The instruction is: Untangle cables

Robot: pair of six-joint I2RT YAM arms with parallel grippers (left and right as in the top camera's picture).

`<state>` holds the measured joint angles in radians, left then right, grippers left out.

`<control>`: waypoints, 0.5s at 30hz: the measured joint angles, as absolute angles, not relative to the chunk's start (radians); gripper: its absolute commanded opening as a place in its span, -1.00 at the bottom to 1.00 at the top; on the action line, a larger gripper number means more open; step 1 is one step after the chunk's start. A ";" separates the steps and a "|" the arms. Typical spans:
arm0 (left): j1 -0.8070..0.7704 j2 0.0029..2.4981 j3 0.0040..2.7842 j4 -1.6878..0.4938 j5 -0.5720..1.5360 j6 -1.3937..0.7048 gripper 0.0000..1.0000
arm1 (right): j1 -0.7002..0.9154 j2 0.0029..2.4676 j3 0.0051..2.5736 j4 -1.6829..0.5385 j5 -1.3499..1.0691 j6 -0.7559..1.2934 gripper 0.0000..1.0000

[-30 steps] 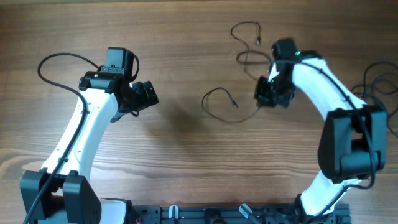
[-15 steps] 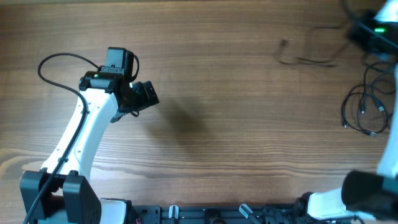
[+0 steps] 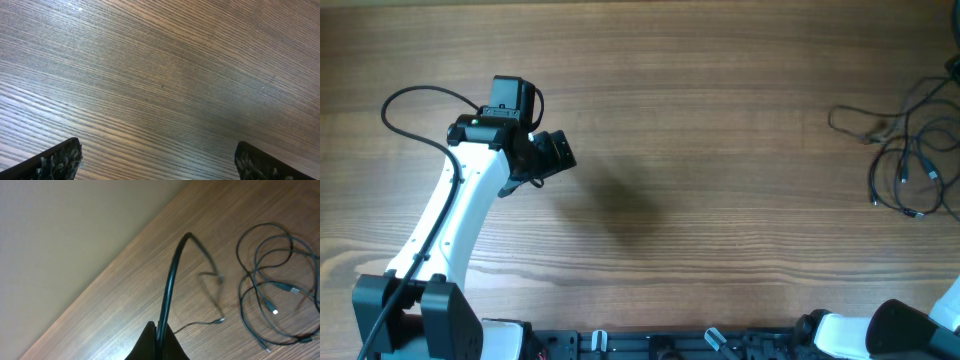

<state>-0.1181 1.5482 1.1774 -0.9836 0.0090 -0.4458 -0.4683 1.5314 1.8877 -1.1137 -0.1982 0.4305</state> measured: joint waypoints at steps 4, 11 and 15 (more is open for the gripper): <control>-0.118 1.548 1.177 -0.984 0.015 -0.446 1.00 | -0.468 1.531 1.888 -1.113 -0.169 0.434 -0.86; -0.118 1.548 1.177 -0.984 0.027 -0.446 1.00 | -0.468 1.574 1.888 -1.119 -0.113 0.434 -0.87; -0.118 1.548 1.177 -0.984 0.028 -0.446 1.00 | -0.479 1.622 1.888 -1.115 -0.100 0.435 -0.88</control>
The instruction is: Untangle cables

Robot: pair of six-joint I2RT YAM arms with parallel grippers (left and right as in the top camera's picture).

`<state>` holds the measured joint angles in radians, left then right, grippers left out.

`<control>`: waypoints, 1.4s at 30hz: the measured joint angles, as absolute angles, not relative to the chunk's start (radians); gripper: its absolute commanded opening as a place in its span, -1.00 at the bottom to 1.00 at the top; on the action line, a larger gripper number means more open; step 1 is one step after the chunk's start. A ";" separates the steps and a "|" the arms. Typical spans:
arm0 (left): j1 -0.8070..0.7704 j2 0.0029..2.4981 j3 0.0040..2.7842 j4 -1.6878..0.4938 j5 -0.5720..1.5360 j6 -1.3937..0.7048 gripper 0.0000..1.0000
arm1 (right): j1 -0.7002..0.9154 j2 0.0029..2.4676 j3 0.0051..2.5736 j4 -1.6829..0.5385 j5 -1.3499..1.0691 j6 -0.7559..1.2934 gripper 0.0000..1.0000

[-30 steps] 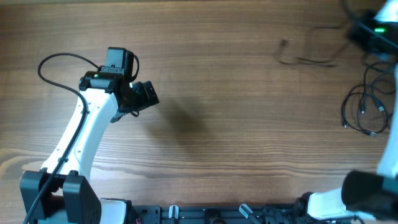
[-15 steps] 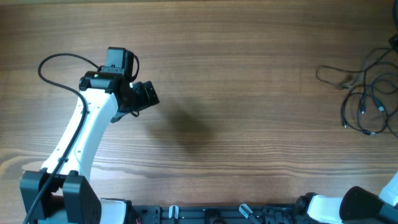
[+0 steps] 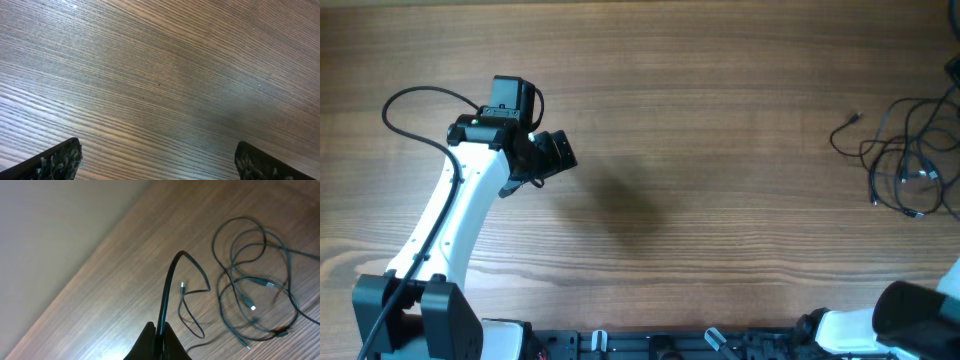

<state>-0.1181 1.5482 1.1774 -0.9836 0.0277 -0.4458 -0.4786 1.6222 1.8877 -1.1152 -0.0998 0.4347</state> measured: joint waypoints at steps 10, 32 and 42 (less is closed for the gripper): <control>-0.118 1.548 1.177 -0.984 0.028 -0.446 1.00 | -0.644 1.748 1.888 -1.114 -0.076 0.471 0.41; -0.118 1.548 1.177 -0.864 0.110 -0.450 1.00 | -0.395 1.760 1.851 -1.278 -0.393 0.175 0.99; -0.118 1.548 1.177 -0.854 0.123 -0.422 1.00 | 0.067 1.762 1.851 -1.264 -0.291 0.099 0.99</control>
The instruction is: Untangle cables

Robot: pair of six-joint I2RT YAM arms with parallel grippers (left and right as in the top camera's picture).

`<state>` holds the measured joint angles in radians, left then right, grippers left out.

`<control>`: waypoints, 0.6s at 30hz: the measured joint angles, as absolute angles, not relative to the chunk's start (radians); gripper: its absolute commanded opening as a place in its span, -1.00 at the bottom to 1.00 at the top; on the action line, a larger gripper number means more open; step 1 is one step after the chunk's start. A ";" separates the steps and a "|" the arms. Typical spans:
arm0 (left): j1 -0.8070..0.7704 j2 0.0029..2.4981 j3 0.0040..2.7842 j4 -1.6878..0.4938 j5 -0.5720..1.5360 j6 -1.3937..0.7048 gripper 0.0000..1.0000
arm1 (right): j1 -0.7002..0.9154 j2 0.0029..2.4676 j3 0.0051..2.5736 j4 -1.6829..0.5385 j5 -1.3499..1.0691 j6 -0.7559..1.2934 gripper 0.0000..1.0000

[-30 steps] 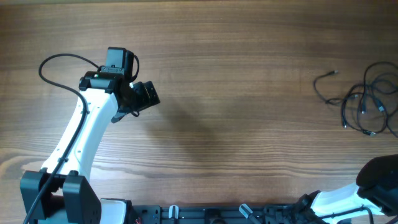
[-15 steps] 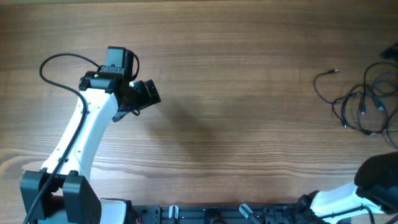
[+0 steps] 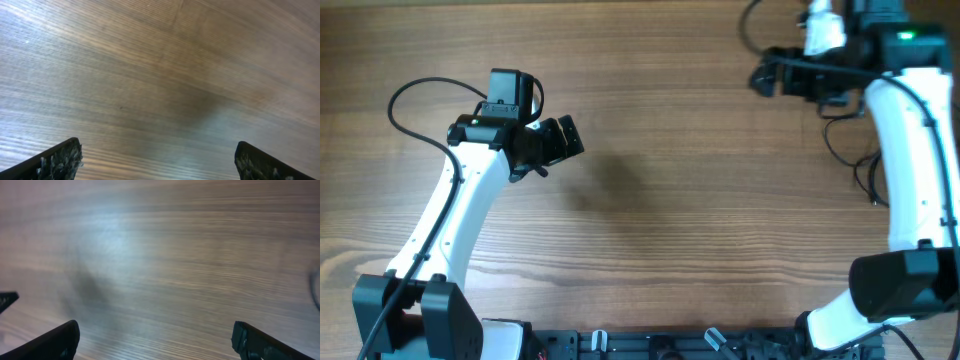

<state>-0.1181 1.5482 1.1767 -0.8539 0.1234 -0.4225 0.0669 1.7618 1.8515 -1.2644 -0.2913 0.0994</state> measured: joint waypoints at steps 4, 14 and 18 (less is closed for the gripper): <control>-0.118 1.548 1.177 -0.931 0.072 -0.418 1.00 | 0.177 1.762 1.851 -1.288 -0.233 0.099 1.00; -0.118 1.548 1.177 -1.147 0.021 -0.408 1.00 | 0.229 1.762 1.845 -1.527 -0.151 0.101 0.99; -0.118 1.548 1.177 -1.194 0.019 -0.407 1.00 | 0.229 1.763 1.835 -1.556 -0.109 0.104 0.99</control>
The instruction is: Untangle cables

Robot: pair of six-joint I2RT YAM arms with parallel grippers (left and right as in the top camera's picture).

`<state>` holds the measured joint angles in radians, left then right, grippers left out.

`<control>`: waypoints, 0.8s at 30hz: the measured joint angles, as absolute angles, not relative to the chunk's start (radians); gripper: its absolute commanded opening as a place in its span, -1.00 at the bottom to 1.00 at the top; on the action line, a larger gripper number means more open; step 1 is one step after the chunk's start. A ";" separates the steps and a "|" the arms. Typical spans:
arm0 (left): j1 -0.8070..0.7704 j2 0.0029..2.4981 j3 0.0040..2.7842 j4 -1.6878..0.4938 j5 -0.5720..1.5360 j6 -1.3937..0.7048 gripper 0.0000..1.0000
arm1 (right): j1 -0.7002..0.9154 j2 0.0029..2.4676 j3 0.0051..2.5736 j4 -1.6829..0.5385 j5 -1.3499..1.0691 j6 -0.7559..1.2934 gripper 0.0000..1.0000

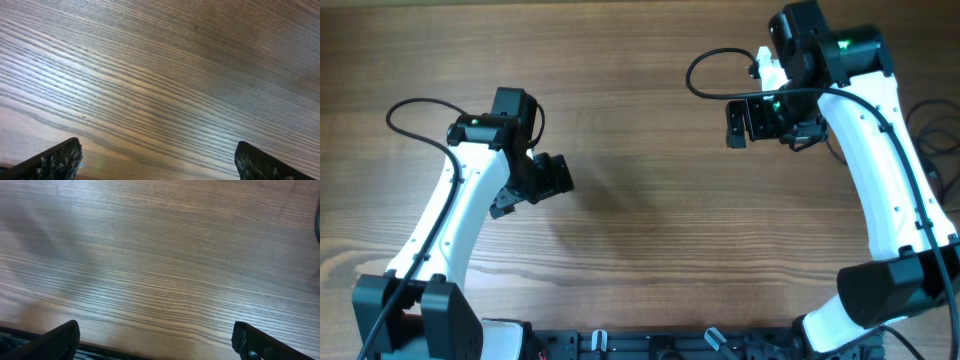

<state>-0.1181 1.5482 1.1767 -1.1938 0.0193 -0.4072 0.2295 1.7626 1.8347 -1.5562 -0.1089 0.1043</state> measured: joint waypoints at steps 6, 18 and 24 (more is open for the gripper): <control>-0.118 1.462 1.096 -1.139 0.012 -0.397 1.00 | 0.229 1.664 1.568 -1.387 -0.093 0.115 1.00; -0.118 0.773 0.884 -0.994 0.023 -0.393 1.00 | 0.229 0.990 1.010 -0.928 -0.070 0.268 1.00; -0.118 0.657 0.881 -0.994 0.020 -0.393 0.99 | 0.229 0.905 0.995 -0.941 -0.055 0.276 1.00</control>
<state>-0.1181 0.6567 0.8810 -0.9943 0.0196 -0.3931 0.2295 0.9051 0.9947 -0.9405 -0.0547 0.2764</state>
